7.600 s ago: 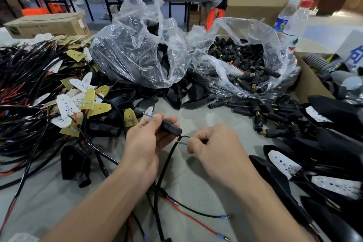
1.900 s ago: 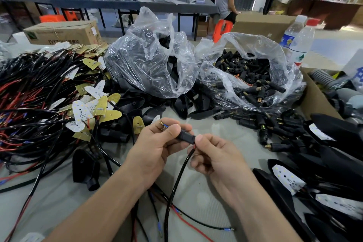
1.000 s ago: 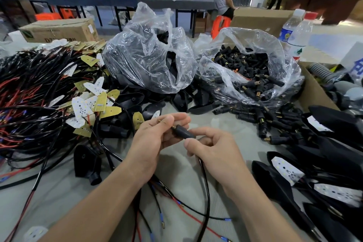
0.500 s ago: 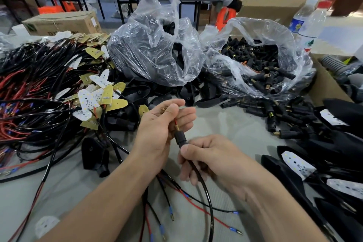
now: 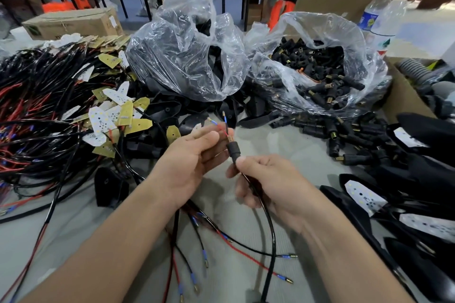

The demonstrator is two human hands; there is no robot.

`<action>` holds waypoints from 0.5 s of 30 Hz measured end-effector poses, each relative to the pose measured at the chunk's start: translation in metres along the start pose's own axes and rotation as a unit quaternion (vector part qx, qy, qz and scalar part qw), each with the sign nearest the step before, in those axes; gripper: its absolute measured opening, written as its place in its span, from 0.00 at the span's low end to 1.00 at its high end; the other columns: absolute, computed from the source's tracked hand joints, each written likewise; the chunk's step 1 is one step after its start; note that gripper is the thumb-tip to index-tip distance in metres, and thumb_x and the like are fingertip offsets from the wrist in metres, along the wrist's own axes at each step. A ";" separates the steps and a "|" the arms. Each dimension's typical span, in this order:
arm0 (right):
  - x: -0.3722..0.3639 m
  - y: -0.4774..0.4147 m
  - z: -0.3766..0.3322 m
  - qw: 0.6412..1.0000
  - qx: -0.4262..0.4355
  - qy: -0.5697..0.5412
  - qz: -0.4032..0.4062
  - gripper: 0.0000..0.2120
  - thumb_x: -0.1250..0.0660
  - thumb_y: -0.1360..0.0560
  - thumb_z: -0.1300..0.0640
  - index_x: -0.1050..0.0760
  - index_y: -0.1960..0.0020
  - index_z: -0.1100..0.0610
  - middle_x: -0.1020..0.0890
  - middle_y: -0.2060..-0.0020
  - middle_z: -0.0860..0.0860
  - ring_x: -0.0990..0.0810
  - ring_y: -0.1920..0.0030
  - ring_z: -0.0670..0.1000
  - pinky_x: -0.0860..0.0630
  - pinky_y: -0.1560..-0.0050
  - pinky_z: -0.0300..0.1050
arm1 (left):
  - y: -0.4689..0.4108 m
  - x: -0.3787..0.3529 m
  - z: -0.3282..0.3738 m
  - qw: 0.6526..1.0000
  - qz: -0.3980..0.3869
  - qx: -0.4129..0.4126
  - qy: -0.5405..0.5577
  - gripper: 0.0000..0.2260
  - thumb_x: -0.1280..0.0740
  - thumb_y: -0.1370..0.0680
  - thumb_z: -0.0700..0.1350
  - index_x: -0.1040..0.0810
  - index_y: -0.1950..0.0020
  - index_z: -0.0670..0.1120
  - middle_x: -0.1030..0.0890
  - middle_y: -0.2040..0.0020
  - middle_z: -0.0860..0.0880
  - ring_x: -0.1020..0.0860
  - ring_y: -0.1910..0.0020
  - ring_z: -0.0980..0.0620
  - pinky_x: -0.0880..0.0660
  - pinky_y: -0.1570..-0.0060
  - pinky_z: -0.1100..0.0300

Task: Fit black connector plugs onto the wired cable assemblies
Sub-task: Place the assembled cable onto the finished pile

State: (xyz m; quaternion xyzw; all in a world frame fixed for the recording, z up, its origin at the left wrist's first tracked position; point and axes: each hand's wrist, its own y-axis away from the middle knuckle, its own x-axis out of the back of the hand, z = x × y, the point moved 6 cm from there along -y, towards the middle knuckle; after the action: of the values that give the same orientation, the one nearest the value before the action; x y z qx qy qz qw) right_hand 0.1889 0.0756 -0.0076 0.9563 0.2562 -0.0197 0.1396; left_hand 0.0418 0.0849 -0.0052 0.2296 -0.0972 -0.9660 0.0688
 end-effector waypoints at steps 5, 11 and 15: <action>0.002 -0.006 0.001 0.998 0.025 0.058 0.002 0.09 0.33 0.19 0.56 0.19 0.54 0.59 0.23 0.76 0.53 0.33 0.77 0.50 0.40 0.68 0.47 | -0.001 0.004 0.001 0.999 -0.025 -0.013 -0.045 0.09 0.29 0.30 0.45 0.11 0.54 0.51 0.12 0.51 0.48 0.14 0.55 0.54 0.19 0.57 0.62; 0.016 -0.004 -0.002 0.999 0.026 0.023 0.038 0.06 0.29 0.23 0.63 0.18 0.59 0.57 0.17 0.67 0.58 0.24 0.72 0.50 0.30 0.71 0.39 | -0.001 0.023 0.014 0.985 0.119 -0.094 0.079 0.05 0.27 0.28 0.41 0.16 0.54 0.47 0.13 0.57 0.48 0.15 0.59 0.55 0.19 0.60 0.64; 0.027 -0.007 -0.005 0.991 0.062 0.017 0.114 0.11 0.28 0.24 0.64 0.17 0.64 0.56 0.19 0.72 0.56 0.29 0.74 0.50 0.32 0.74 0.39 | 0.005 0.017 0.008 0.982 0.152 -0.108 0.042 0.06 0.28 0.23 0.37 0.16 0.56 0.47 0.16 0.58 0.50 0.18 0.61 0.57 0.20 0.60 0.66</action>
State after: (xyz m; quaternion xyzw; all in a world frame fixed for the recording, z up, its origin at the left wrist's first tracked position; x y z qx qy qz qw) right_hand 0.2089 0.0955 -0.0075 0.9863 0.1460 -0.0032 0.0773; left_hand 0.0231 0.0780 -0.0041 0.2442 -0.0231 -0.9384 0.2434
